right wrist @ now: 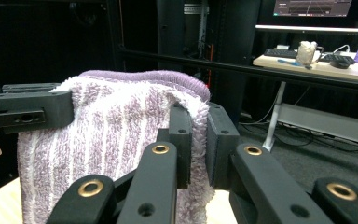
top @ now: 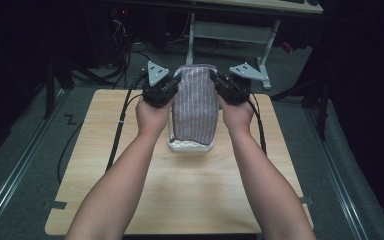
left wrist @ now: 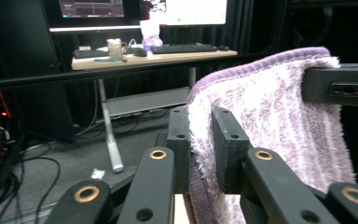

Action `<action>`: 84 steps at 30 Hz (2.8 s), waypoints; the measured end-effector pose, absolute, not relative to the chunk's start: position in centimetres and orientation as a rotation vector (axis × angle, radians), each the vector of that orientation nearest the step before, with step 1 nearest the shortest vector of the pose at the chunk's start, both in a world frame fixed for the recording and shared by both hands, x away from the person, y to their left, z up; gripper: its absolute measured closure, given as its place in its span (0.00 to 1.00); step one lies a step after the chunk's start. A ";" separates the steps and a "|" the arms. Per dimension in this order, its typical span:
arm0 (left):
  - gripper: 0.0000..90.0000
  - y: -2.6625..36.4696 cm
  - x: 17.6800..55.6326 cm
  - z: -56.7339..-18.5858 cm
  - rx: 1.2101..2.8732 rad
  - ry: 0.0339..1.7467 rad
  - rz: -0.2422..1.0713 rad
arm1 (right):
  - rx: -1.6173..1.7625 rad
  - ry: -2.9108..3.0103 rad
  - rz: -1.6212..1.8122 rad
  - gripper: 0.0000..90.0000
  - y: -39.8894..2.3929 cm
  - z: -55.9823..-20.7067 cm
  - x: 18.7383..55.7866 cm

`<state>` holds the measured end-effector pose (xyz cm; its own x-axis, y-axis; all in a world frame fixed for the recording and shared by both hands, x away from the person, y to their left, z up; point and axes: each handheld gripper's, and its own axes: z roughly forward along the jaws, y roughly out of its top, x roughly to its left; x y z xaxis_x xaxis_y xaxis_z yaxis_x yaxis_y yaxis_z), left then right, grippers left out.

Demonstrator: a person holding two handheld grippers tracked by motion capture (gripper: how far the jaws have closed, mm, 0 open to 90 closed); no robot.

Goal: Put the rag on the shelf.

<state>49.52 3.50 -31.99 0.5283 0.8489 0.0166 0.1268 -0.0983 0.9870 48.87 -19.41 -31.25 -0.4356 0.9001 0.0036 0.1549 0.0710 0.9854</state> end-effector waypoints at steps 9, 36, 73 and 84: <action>0.87 3.6 51.9 -33.5 1.659 0.934 0.758 | 1.109 1.770 1.370 0.91 -19.0 -32.9 51.0; 0.68 3.6 52.9 -37.0 1.722 1.031 0.663 | 1.206 1.882 1.303 0.70 -19.1 -35.8 53.0; 0.56 9.9 43.7 -37.8 1.685 0.956 0.670 | 1.097 1.849 1.231 0.55 -22.4 -37.0 43.2; 0.50 12.4 42.1 -42.8 1.714 1.026 0.591 | 1.135 1.891 1.166 0.51 -24.3 -40.1 41.5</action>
